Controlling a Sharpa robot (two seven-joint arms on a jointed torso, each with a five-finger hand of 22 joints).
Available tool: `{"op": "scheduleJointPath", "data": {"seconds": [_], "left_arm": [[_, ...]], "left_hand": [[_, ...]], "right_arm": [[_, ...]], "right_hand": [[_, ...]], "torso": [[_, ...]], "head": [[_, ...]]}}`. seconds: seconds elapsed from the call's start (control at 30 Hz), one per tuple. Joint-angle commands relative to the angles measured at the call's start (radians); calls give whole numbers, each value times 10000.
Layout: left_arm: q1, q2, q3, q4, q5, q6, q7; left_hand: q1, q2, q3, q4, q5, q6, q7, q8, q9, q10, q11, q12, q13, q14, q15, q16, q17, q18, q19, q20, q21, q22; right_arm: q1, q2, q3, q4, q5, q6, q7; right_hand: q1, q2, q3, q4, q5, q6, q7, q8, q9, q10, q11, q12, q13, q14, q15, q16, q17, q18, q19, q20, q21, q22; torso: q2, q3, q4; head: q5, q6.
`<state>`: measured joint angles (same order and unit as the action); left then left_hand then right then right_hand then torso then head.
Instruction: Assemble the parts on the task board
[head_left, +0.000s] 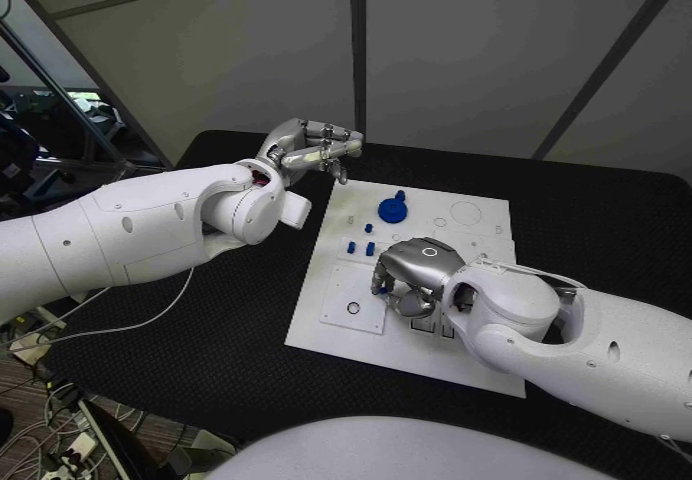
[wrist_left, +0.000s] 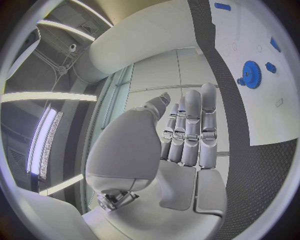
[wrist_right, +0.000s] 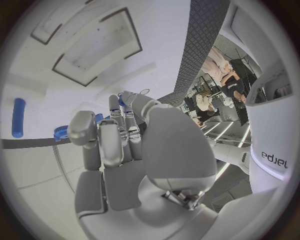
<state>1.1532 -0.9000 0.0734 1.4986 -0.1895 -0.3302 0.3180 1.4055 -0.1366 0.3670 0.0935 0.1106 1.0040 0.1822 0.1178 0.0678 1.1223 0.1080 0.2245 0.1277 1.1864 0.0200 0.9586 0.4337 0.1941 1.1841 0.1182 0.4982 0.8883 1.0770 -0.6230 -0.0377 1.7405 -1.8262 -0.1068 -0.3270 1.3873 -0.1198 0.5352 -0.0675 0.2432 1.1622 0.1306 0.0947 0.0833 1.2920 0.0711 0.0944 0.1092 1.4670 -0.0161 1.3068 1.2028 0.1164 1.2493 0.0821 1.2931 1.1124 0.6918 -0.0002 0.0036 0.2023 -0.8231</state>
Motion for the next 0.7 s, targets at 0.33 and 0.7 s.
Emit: {"op": "scheduleJointPath", "data": {"seconds": [0.33,0.7], "left_arm": [[15,9,4,4,12,96,19],[16,6,4,11,12,94,9]], "left_hand": [[45,93,-47,-36,31,-18,25,-3,-12,-44,-12,60,15,-24,39,-69,-11,-122,-9,22,-50,-9],[39,100,-61,-30,30,-28,29,-4,-11,-66,-7,72,16,-26,44,-78,-21,-122,-3,26,-68,-23]], "right_arm": [[24,148,4,-161,-90,260,-105],[28,220,4,-235,-22,458,-62]], "right_hand": [[22,121,-65,32,35,24,60,-16,10,141,-113,-4,13,468,-40,53,20,-126,-23,52,16,3],[4,135,-80,44,39,23,58,-18,11,140,-115,-9,19,466,-40,59,22,-128,-19,54,18,9]], "torso": [[1,2,2],[-2,2,-6]], "head": [[13,-18],[30,-28]]}}
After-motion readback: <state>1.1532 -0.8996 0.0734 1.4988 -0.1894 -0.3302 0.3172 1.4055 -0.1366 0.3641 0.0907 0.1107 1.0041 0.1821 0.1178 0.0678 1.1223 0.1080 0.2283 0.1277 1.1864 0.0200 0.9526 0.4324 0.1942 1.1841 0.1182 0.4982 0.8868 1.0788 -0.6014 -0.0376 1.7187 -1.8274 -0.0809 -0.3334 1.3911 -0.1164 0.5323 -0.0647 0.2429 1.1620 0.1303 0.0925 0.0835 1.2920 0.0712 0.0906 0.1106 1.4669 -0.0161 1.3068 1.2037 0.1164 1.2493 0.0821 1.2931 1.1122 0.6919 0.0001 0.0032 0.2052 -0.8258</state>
